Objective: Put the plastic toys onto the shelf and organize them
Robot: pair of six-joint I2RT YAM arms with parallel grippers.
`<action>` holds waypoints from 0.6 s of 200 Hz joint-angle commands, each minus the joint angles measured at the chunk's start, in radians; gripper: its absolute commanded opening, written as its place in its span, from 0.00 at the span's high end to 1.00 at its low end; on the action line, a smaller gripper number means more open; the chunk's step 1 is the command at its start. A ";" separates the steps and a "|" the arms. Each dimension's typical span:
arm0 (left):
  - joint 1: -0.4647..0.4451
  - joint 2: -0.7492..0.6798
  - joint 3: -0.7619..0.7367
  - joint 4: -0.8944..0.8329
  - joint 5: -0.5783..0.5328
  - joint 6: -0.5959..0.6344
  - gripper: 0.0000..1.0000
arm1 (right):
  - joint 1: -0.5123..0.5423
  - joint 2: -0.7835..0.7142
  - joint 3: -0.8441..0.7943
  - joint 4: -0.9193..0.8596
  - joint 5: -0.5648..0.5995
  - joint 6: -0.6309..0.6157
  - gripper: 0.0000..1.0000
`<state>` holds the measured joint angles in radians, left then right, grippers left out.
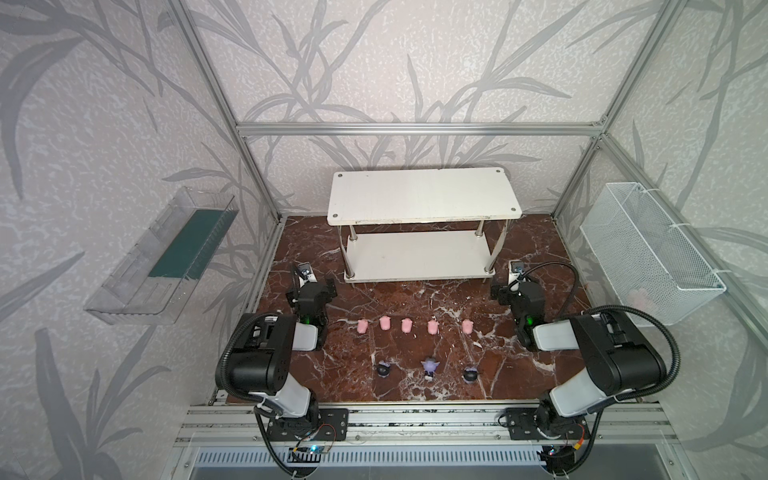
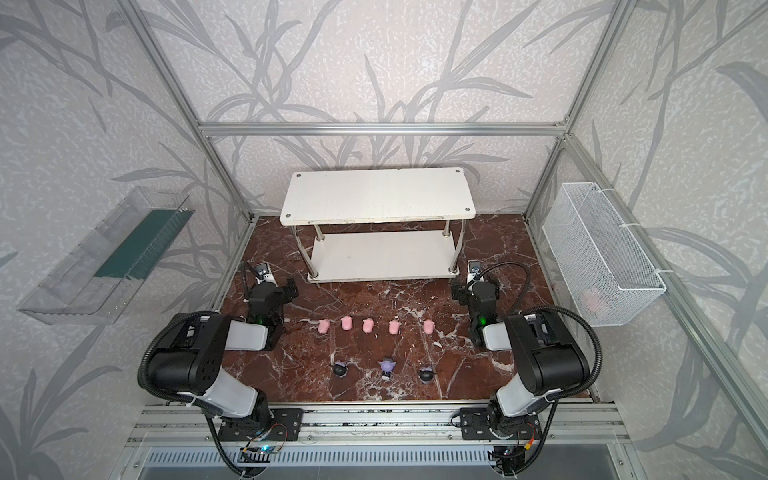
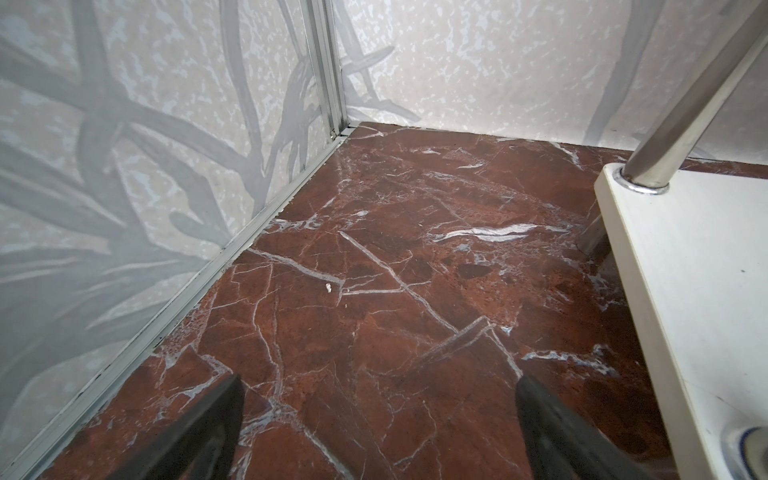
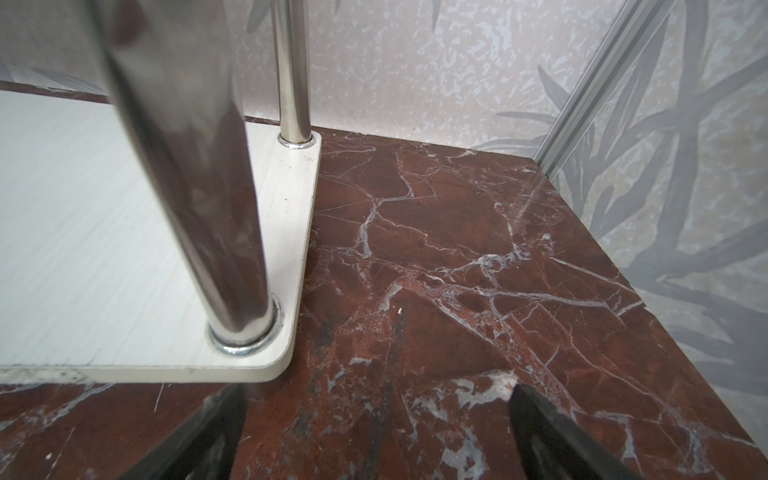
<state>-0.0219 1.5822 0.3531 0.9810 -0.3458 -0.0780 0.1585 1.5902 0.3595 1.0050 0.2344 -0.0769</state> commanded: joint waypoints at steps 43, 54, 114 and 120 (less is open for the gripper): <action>-0.006 -0.136 -0.008 -0.064 -0.008 0.047 0.06 | -0.005 -0.270 0.080 -0.339 0.009 0.019 0.01; -0.007 -0.219 0.009 -0.160 -0.059 0.031 0.05 | -0.004 -0.335 0.095 -0.411 0.004 0.029 0.01; -0.012 -0.533 0.106 -0.511 -0.057 -0.164 0.06 | 0.040 -0.561 0.142 -0.745 -0.019 0.244 0.01; -0.014 -0.554 0.120 -0.552 -0.051 -0.184 0.06 | 0.055 -0.589 0.150 -0.798 0.001 0.267 0.01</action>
<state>-0.0307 1.1023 0.4061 0.6395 -0.3946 -0.1490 0.1764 1.0729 0.4778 0.4374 0.2256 0.0631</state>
